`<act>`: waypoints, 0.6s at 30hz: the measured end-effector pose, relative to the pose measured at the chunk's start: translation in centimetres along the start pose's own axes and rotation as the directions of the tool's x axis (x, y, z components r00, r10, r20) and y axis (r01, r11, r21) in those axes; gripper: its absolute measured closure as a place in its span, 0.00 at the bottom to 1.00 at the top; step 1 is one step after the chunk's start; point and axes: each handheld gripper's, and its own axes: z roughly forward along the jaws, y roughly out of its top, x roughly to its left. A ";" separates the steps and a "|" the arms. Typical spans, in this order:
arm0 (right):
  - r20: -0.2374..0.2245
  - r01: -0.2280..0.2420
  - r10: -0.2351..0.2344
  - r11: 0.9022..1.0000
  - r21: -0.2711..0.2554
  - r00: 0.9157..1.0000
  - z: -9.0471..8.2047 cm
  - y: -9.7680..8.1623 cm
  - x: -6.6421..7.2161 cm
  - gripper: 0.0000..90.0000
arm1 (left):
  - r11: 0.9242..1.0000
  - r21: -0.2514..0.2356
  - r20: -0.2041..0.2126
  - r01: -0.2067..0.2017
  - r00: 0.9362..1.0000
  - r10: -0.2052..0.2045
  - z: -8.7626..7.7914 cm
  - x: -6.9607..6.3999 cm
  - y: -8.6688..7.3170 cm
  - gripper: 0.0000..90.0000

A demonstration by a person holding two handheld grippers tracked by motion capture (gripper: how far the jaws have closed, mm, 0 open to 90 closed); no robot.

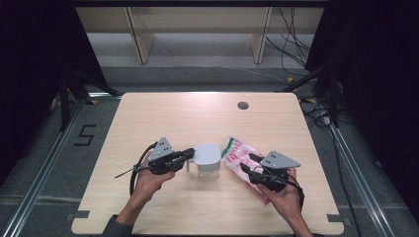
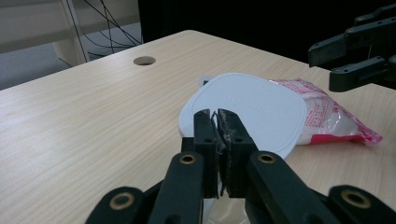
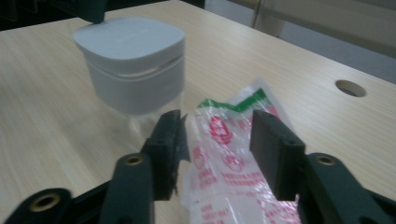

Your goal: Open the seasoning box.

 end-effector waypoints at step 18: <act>-0.125 0.057 -0.054 0.998 0.016 0.991 3.8 2.0 1.6 1.00 | 1.000 -0.007 -0.012 0.004 1.000 -0.004 -0.1 0.0 -0.3 0.96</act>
